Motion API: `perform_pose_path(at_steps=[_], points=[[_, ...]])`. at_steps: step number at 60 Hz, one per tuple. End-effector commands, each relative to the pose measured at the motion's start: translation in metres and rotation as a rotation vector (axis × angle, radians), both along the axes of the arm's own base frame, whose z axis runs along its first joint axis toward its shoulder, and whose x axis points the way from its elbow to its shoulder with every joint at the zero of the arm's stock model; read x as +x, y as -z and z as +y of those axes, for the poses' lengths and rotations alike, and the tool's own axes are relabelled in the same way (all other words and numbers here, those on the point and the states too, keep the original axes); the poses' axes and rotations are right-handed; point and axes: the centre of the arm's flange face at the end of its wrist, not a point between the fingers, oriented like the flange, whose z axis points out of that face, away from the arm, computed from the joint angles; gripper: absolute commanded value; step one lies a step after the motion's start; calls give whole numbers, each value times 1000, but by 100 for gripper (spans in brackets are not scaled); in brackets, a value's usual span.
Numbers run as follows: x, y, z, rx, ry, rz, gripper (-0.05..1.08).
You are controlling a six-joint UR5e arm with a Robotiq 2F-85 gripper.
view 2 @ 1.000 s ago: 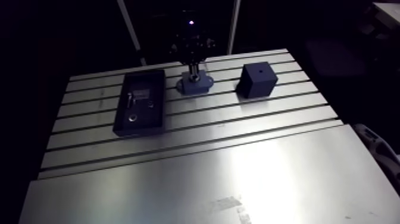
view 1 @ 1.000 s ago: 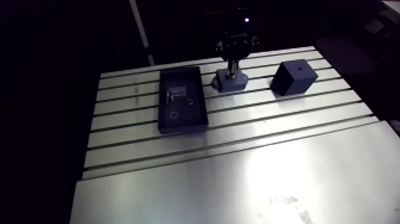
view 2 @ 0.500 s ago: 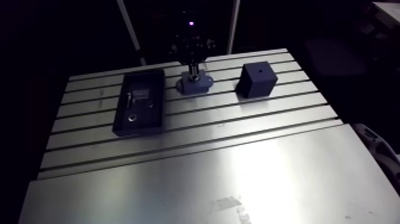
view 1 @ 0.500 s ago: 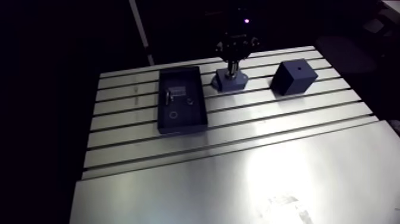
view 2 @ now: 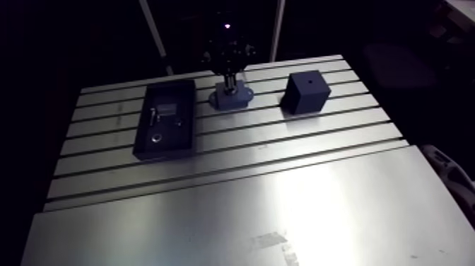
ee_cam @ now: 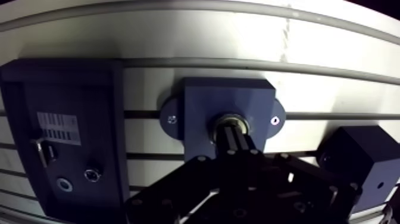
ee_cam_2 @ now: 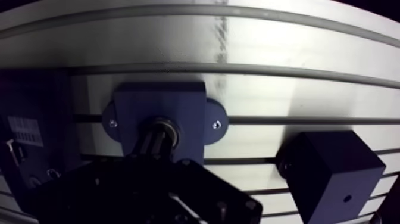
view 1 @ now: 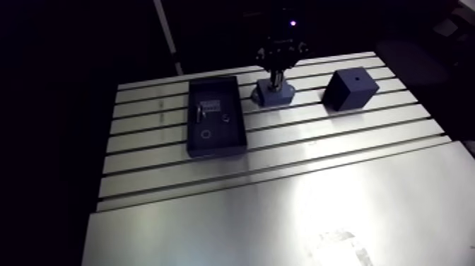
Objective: Pick up the bearing and press it into the housing until flush.
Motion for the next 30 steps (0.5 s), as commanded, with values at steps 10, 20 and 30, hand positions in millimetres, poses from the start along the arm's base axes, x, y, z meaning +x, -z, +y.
perform_pose_path(at_steps=[10,20,30], points=[[0,4,-1,-1,-1,-6,108],[-1,3,0,0,-1,0,108],[-1,4,0,0,-2,0,108]])
